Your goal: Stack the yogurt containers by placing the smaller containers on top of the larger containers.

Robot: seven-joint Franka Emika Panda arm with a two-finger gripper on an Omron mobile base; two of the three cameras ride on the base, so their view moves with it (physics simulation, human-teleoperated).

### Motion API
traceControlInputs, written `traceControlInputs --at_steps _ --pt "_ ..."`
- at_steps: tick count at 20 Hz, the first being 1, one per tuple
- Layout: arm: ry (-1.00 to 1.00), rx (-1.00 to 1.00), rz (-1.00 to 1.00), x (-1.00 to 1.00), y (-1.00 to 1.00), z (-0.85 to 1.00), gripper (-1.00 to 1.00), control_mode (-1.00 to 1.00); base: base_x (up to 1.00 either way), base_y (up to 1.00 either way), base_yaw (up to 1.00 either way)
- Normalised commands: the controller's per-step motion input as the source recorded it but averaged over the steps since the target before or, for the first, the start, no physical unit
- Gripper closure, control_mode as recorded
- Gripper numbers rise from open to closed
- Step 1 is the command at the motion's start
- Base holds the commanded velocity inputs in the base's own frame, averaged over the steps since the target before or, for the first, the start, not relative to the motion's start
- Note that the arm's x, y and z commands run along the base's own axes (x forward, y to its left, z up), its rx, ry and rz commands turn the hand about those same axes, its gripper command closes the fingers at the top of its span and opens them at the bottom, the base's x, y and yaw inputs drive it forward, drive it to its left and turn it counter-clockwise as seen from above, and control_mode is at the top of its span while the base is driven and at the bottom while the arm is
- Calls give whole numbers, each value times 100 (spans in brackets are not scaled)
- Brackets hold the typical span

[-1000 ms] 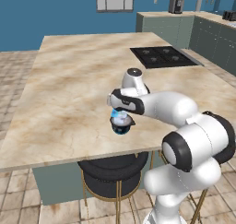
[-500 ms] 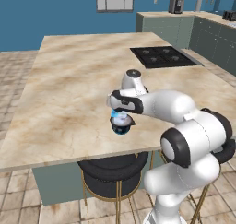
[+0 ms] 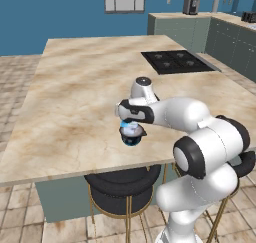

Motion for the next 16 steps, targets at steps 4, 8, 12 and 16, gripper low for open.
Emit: traceControlInputs --at_steps 4,8,12,16 --pt "0 0 0 1 4 -7 100 -100 0 0 0" --pt "0 0 0 3 1 -6 100 -100 0 0 0" --pt "0 0 0 5 0 -5 100 -100 0 0 0" --pt "0 0 -1 5 0 -4 100 -100 0 0 0"
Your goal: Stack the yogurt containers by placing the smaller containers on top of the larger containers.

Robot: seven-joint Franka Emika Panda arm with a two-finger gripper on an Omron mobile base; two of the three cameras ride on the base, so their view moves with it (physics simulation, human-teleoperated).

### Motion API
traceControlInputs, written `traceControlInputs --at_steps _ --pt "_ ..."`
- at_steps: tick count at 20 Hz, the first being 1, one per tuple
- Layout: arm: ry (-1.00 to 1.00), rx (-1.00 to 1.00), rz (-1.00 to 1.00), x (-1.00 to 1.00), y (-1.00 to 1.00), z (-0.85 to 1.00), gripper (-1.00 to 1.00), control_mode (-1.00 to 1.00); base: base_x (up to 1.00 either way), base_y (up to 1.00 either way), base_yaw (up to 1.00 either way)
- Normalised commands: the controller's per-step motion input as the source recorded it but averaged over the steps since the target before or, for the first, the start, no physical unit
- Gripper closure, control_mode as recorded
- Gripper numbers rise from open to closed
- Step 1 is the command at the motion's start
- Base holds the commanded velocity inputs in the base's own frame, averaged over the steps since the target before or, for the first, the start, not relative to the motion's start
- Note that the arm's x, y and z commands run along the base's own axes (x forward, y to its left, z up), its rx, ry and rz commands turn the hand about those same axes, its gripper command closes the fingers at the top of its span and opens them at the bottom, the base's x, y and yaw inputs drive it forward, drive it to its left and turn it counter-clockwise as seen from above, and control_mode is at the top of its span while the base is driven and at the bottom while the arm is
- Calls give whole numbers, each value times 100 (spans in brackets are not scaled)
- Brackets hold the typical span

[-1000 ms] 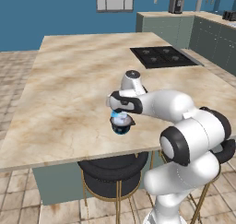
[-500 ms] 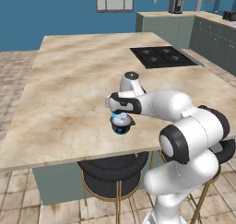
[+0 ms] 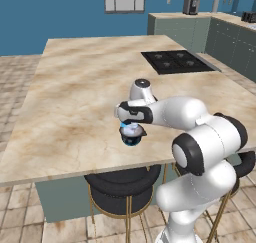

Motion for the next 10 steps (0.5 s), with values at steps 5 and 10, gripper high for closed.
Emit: traceControlInputs --at_steps 5,10 --pt "0 0 -1 6 0 -4 100 -100 0 0 0" --pt "0 0 -1 7 0 -5 100 -100 0 0 0"
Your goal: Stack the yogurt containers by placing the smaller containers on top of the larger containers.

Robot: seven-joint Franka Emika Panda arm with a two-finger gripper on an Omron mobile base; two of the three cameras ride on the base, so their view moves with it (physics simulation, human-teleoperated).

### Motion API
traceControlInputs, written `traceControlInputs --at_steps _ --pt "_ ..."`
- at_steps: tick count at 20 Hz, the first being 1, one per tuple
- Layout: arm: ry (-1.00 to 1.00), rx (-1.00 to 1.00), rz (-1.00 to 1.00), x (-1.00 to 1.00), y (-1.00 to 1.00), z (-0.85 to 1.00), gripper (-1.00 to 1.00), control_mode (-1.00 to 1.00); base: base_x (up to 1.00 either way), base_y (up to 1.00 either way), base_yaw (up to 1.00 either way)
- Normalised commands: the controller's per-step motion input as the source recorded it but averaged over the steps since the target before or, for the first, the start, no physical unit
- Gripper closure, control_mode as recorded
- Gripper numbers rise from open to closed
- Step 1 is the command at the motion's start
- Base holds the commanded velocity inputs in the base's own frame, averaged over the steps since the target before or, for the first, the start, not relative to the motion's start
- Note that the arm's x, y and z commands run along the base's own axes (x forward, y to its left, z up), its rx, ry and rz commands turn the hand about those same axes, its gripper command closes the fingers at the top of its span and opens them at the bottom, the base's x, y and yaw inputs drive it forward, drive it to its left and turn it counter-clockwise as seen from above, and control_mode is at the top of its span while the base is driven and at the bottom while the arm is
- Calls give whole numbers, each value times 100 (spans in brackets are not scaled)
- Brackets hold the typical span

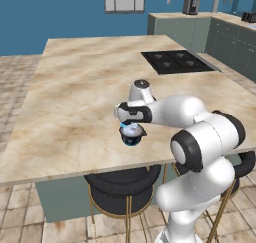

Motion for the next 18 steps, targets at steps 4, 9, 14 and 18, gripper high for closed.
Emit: traceControlInputs --at_steps 4,9,14,18 --pt "0 0 -1 7 0 -4 100 -100 0 0 0" --pt "0 0 -1 5 0 -4 100 -100 0 0 0" --pt "0 0 -1 5 0 -5 100 -100 0 0 0" --pt "0 0 -1 5 0 -5 100 -100 0 0 0"
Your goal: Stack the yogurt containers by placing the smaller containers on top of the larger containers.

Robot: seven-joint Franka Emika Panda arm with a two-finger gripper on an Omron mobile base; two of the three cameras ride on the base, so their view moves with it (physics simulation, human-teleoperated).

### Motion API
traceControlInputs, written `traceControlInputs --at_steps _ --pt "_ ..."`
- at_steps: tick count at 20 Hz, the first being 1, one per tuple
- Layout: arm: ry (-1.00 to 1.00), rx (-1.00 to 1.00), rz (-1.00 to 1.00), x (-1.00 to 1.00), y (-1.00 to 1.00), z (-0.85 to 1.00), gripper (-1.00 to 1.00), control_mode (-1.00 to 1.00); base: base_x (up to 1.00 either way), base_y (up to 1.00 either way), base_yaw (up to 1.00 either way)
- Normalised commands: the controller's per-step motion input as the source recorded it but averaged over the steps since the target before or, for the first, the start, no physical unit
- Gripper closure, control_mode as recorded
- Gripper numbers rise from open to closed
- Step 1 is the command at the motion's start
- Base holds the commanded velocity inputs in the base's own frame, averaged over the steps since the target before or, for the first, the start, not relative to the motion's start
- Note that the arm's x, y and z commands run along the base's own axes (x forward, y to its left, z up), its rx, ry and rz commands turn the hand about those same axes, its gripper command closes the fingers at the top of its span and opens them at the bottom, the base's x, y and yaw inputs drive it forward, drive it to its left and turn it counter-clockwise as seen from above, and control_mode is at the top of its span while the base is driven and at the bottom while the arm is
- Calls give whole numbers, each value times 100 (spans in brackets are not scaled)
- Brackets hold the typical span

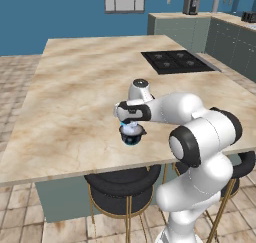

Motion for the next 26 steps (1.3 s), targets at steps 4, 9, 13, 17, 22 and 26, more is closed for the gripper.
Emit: traceControlInputs --at_steps 4,9,13,17,22,26 --pt "0 0 0 2 1 -3 100 -100 0 0 0" --pt "0 0 0 0 0 -1 100 -100 0 0 0" --pt "0 0 0 -1 0 -1 100 -100 0 0 0" --pt "0 0 0 0 0 -2 100 -100 0 0 0" --pt "0 0 0 0 0 -3 100 -100 0 0 0" --pt "0 0 0 0 0 -7 100 -100 0 0 0"
